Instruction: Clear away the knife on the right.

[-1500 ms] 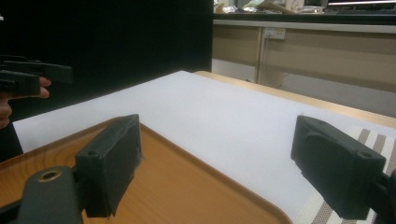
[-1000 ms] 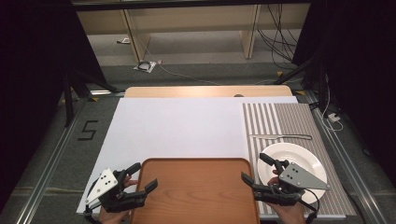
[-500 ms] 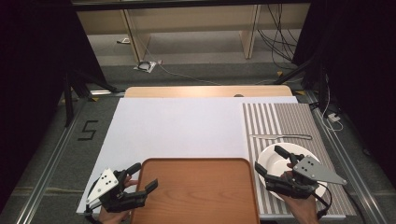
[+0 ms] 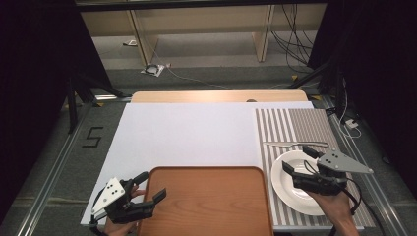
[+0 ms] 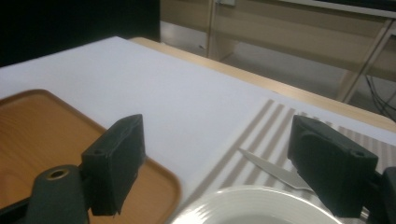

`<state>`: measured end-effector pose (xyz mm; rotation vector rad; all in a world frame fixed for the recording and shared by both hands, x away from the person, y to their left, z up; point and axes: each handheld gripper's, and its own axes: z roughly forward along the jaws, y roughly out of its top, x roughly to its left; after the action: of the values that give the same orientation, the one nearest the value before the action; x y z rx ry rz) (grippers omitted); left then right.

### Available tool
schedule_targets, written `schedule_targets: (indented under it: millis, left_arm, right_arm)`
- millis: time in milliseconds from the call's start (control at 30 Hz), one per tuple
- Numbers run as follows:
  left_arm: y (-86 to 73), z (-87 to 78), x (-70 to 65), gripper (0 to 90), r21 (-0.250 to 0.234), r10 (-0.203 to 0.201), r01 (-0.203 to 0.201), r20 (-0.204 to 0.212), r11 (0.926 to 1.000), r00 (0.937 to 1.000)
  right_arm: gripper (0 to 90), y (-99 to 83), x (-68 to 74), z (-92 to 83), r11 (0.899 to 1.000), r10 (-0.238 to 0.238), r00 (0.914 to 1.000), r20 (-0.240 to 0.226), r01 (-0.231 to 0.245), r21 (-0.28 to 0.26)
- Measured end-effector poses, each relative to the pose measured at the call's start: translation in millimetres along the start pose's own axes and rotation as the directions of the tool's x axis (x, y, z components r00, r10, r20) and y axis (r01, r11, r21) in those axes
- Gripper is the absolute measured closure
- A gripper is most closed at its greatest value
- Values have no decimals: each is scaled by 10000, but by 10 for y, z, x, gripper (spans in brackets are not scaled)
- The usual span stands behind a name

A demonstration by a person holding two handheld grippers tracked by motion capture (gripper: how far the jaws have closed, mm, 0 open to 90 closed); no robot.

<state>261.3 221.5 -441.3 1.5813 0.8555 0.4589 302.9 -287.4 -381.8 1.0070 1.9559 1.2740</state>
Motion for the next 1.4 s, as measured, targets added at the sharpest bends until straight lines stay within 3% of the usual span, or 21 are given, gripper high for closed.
schedule_targets:
  millis: [200, 233, 367, 433, 567, 600, 633, 733, 867, 967, 1067, 1167, 1400]
  left_arm:
    - [-4, 11, 5, 152, 38, 0, 1, -37, 10000, 10000]
    - [-6, 15, 0, 152, 47, 4, -4, -18, 10000, 10000]
    - [-7, 16, -1, 152, 66, 23, -23, -2, 10000, 10000]
    - [-6, 10, 6, 152, 24, -9, 9, -29, 10000, 10000]
    - [-7, 9, 6, 152, -17, -28, 28, -11, 10000, 10000]
    - [-7, 9, 6, 152, -17, -28, 28, -11, 10000, 10000]
    - [-6, 8, -2, 152, -28, 0, 1, 37, 10000, 10000]
    - [-11, 16, 2, 152, 15, -11, 11, 24, 10000, 10000]
    - [-11, 22, 2, 151, 19, -14, 14, 26, 10000, 10000]
    - [-11, 20, 0, 151, 23, 10, -10, 84, 10000, 10000]
    - [-11, 21, 4, 151, 4, -9, 9, 84, 10000, 10000]
    - [-8, 17, 5, 151, -20, -11, 11, 88, 10000, 10000]
    - [-5, 13, 3, 151, -32, 3, -2, 91, 10000, 10000]
  right_arm:
    - [211, 76, -191, 47, 9972, -211, 9996, 204, 196, 728]
    - [219, 110, -259, 70, 9912, -505, 9971, 561, 432, 1252]
    - [229, 180, -394, 113, 9851, -545, 9967, 598, 439, 1662]
    - [228, 271, -522, 177, 9747, -621, 9961, 630, 469, 2185]
    - [229, 370, -675, 308, 9394, -976, 9934, 607, 718, 3353]
    - [229, 370, -675, 308, 9394, -976, 9934, 607, 718, 3353]
    - [231, 387, -749, 385, 9264, -945, 9939, 569, 669, 3707]
    - [235, 379, -835, 503, 9013, -1013, 9938, 468, 717, 4272]
    - [244, 358, -954, 650, 8722, -1119, 9926, 477, 751, 4834]
    - [257, 355, -1054, 754, 8539, -883, 9952, 422, 538, 5176]
    - [256, 357, -1132, 851, 8270, -876, 9954, 390, 508, 5600]
    - [259, 353, -1199, 947, 8075, -905, 9952, 361, 522, 5876]
    - [282, 285, -1339, 1219, 7290, -861, 9949, 529, 267, 6840]
